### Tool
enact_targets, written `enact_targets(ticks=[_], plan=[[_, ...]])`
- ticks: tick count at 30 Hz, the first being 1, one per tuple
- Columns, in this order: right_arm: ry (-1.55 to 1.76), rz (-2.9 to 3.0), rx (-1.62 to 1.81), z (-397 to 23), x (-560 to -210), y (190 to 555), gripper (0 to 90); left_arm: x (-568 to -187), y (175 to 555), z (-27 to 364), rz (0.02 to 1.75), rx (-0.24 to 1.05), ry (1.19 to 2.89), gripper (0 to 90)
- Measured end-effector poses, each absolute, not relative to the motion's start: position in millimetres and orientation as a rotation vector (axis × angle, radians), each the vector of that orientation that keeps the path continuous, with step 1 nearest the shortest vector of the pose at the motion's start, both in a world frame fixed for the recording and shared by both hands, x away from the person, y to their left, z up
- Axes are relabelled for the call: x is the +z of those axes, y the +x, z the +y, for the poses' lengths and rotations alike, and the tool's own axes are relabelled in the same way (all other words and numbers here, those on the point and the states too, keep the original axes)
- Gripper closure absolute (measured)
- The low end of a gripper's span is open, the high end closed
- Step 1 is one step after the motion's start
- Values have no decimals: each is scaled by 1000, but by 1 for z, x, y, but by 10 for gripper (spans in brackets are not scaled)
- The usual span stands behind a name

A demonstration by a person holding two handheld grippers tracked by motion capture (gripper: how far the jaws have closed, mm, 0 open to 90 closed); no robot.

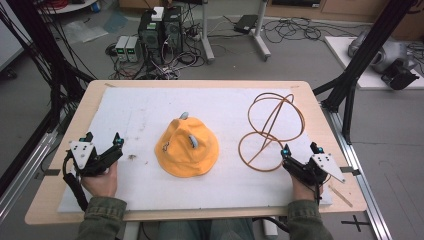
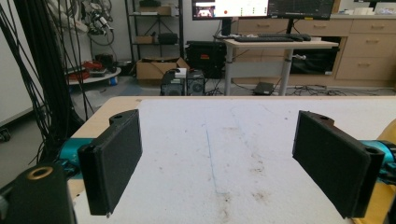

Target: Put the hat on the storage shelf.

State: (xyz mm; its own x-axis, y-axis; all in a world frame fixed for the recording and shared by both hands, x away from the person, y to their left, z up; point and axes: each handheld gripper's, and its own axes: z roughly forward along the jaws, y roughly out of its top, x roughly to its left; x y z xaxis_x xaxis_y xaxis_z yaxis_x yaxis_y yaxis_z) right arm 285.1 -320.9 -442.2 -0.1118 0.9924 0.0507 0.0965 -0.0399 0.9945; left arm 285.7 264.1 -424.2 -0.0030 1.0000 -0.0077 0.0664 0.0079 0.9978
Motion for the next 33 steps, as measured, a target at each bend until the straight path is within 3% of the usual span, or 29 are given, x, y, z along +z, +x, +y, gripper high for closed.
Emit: enact_targets(ticks=[26,33], plan=[[1270,1345,1272,-323,-443,286,74,-419,285,264,1238,1155,1251,162],[1285,1331,1275,-324,-443,287,74,-404,283,251,1143,1083,1272,136]])
